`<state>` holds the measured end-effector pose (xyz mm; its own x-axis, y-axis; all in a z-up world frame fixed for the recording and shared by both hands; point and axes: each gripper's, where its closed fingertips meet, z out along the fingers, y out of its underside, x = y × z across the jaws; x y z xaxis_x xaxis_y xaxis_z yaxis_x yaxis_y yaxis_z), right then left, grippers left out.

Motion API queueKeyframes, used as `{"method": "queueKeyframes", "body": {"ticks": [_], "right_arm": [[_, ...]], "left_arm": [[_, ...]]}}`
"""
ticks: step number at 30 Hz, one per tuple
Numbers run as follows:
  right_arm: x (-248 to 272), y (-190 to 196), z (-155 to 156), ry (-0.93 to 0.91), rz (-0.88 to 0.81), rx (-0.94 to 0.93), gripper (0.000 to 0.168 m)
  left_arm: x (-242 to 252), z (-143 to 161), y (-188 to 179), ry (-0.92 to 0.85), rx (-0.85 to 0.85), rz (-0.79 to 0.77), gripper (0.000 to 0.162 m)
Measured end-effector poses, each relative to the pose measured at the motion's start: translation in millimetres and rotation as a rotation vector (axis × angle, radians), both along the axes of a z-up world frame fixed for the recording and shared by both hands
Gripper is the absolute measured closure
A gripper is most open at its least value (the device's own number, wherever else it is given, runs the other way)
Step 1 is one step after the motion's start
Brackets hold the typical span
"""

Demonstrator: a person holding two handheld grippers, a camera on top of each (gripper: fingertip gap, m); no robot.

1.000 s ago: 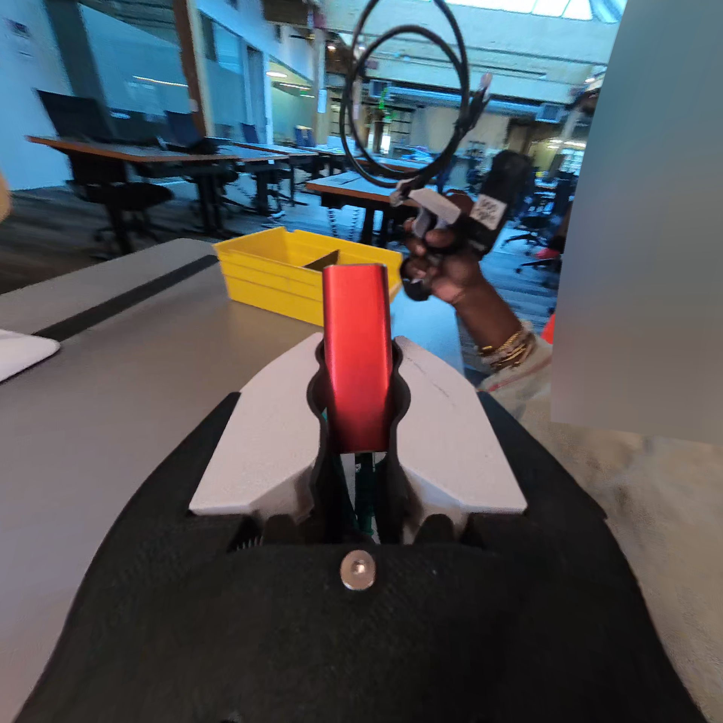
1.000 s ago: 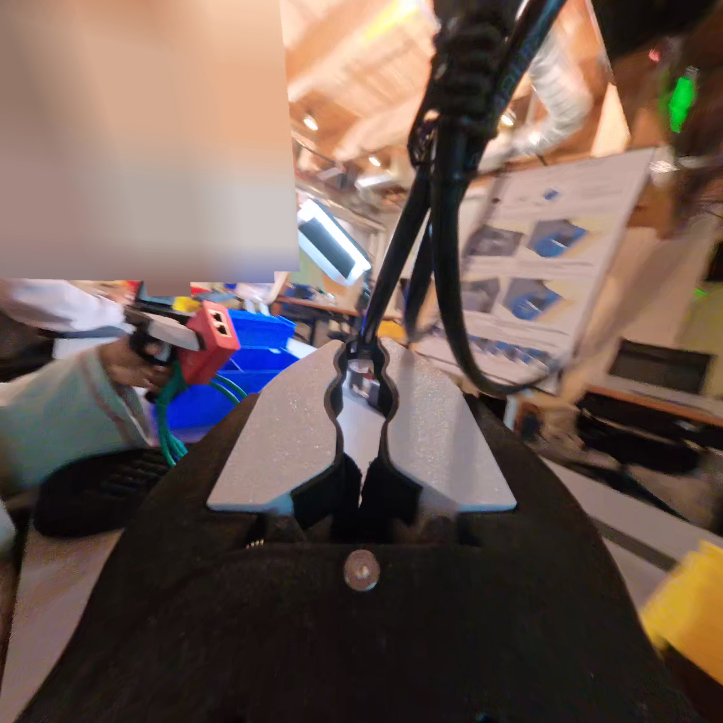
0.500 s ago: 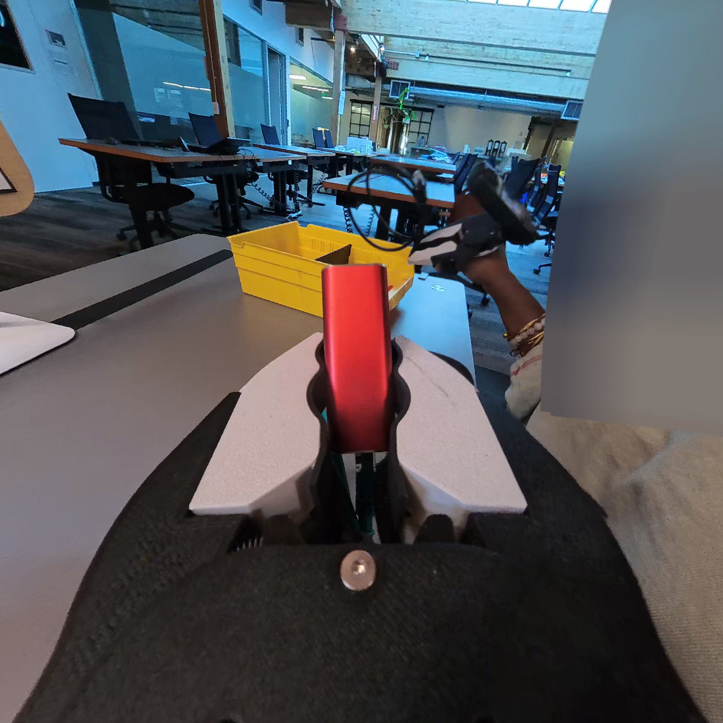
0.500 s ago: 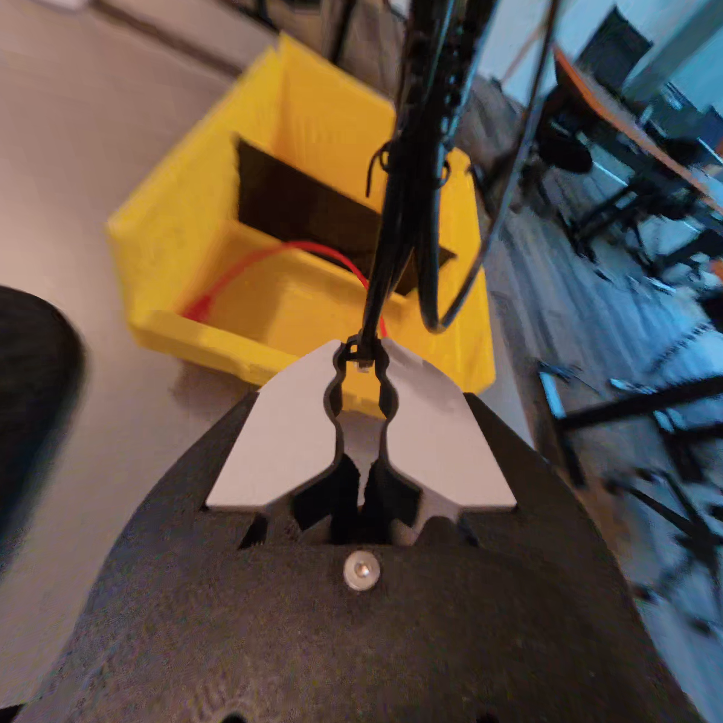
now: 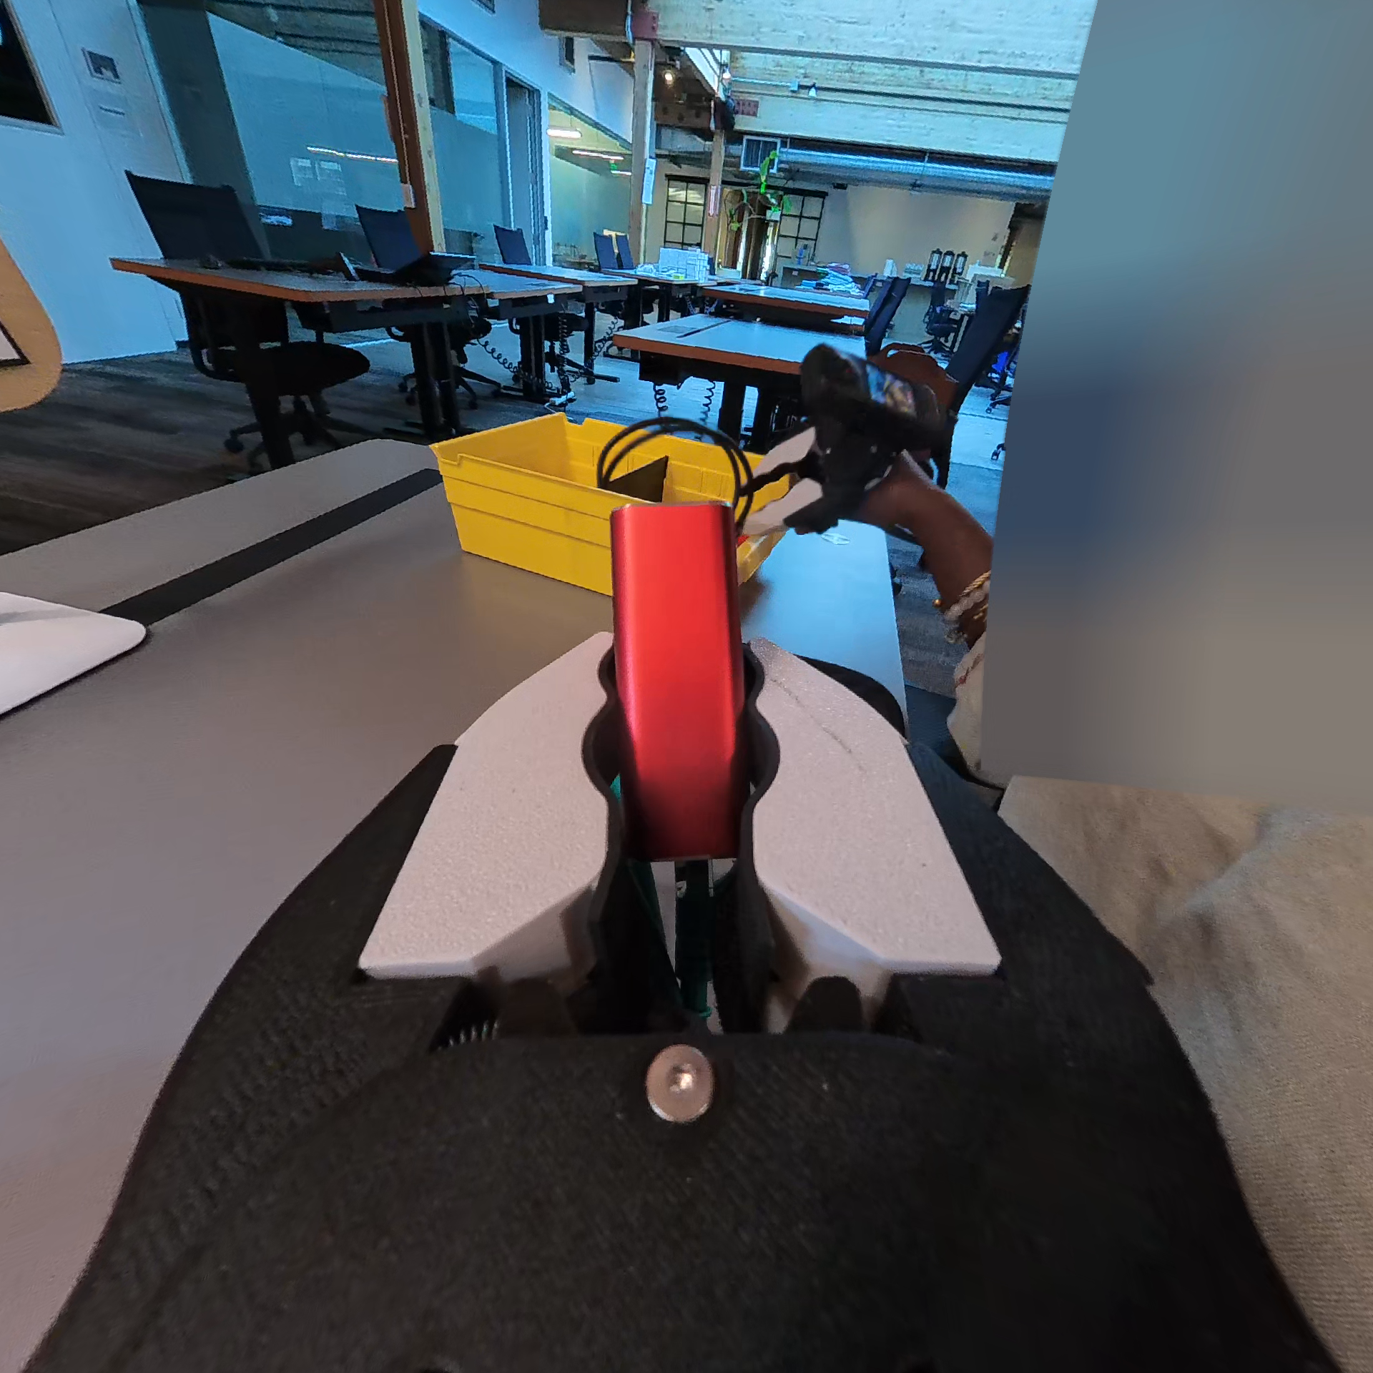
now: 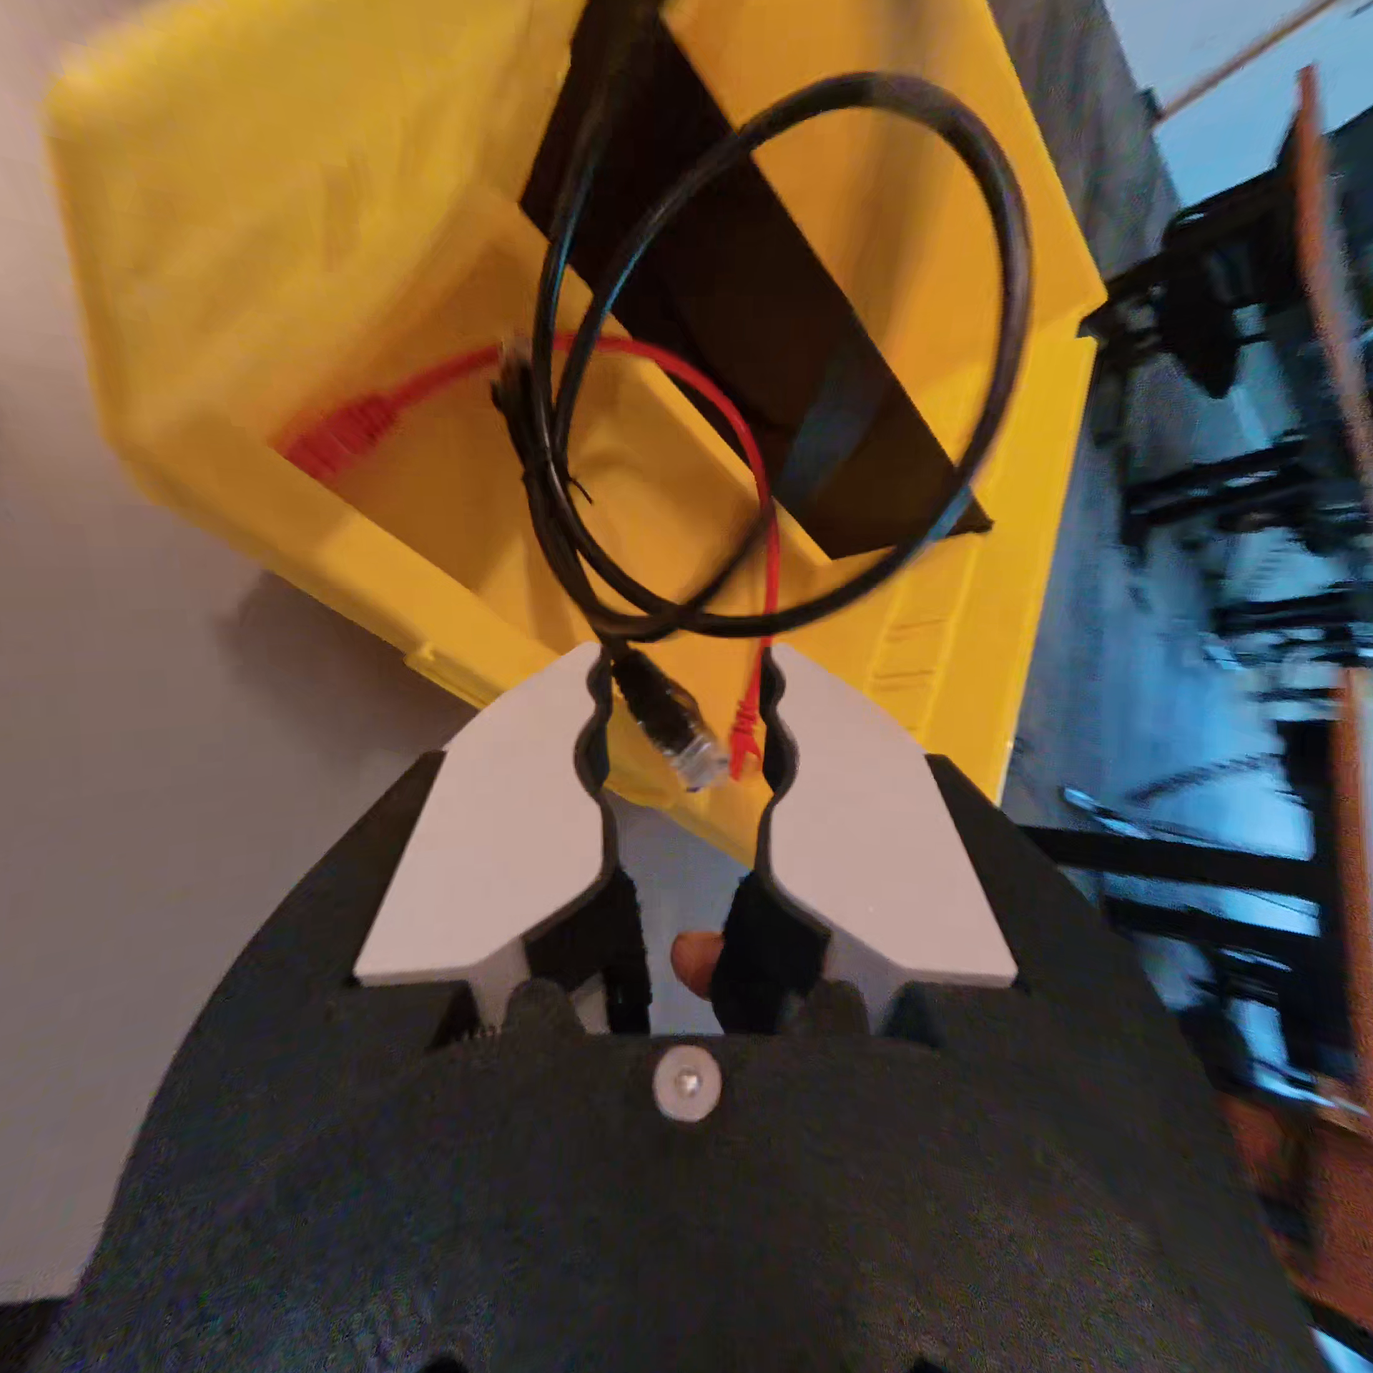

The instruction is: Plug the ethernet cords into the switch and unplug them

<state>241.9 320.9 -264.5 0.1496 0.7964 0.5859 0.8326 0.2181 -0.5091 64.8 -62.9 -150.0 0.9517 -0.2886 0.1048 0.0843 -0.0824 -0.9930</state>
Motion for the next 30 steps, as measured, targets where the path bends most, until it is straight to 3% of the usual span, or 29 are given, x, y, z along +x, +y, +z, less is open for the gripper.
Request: {"method": "queueKeyframes", "body": {"ticks": [6,11,14,18,23,26,30], "right_arm": [[-8.3,-8.6,30.6,0.232,0.028,-0.182,0.127],[-25.1,-18.9,34.6,0.333,0.090,-0.297,0.090],[-16.7,-8.2,45.6,0.473,0.034,-0.334,0.075],[-10.1,-26.0,62.2,0.598,0.176,-0.386,0.051],[-13.9,-37.5,15.4,0.205,0.287,-0.156,0.064],[-18.7,-24.9,11.8,0.153,0.295,-0.038,0.113],[-22.8,-11.1,30.9,0.197,0.320,0.033,0.157]], "left_arm": [[1.0,0.0,1.6,0.003,-0.002,-0.009,0.134],[1.3,-0.4,1.4,0.002,-0.003,-0.010,0.134],[0.5,-0.6,-0.1,0.005,-0.006,-0.007,0.134],[0.9,-0.5,0.7,-0.001,-0.002,-0.013,0.134],[5.3,-2.0,3.8,0.014,-0.014,-0.025,0.134],[6.7,-2.8,2.6,0.028,-0.019,-0.022,0.134],[5.9,-2.6,1.9,0.023,-0.019,-0.017,0.134]]}}
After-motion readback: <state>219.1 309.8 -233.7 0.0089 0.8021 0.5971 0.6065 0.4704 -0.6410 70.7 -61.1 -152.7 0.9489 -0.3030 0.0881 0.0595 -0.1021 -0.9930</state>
